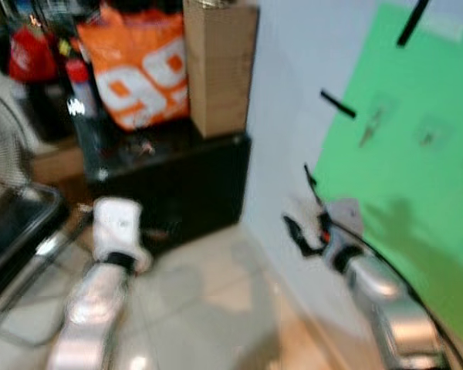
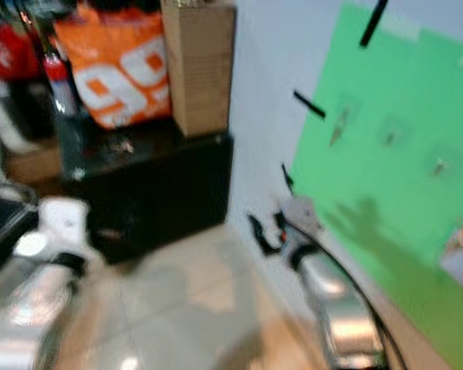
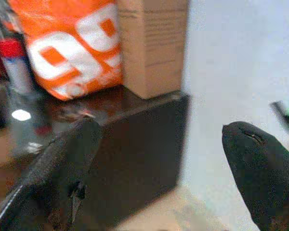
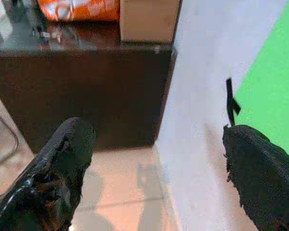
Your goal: Hang keys on a hook
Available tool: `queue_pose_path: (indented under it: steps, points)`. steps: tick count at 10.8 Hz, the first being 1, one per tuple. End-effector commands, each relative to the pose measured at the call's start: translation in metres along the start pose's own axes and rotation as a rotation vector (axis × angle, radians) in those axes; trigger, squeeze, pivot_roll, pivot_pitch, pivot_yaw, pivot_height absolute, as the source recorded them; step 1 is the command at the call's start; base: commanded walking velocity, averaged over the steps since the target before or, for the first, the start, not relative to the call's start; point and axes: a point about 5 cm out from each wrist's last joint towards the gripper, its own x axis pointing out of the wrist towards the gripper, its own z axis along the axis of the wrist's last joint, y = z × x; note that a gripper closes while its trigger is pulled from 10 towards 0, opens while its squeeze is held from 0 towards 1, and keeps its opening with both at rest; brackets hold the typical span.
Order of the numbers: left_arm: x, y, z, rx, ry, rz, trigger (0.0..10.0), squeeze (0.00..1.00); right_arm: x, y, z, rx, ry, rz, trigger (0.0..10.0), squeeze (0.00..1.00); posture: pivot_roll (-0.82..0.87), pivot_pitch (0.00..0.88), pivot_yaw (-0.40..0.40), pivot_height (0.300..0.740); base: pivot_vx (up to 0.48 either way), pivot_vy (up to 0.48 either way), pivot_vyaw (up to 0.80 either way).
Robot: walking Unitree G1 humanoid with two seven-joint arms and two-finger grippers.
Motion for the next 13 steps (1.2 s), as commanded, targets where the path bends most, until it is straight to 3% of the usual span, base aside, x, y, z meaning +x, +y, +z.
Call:
queue_pose_path:
  steps: [1, 3, 6, 13]
  points:
    - [-0.0034, 0.0108, -0.0037, -0.005, 0.027, 0.034, 10.0, 0.32, 0.0036, 0.008, 0.0063, -0.003, -0.021, 0.04, 10.0, 1.0, 0.07, 0.0, -0.034, 0.74, 0.274, 0.0, 0.0]
    - [-0.0033, 0.0128, -0.0042, -0.006, 0.03, 0.034, 10.0, 0.32, 0.0043, 0.0105, 0.0065, -0.031, -0.021, 0.068, 10.0, 1.0, 0.07, 0.0, -0.037, 0.74, 0.272, 0.0, 0.0]
    - [-0.0026, 0.0133, -0.0021, 0.024, 0.023, 0.03, 10.0, 0.33, 0.0047, 0.013, 0.0074, -0.04, -0.028, 0.081, 10.0, 1.0, 0.07, 0.0, -0.039, 0.74, 0.286, 0.0, 0.8]
    - [-0.0004, 0.0142, -0.0004, 0.052, 0.021, 0.024, 10.0, 0.34, 0.0046, 0.0084, 0.0067, -0.043, -0.026, 0.037, 10.0, 1.0, 0.07, 0.0, -0.037, 0.74, 0.318, 0.0, 0.0]
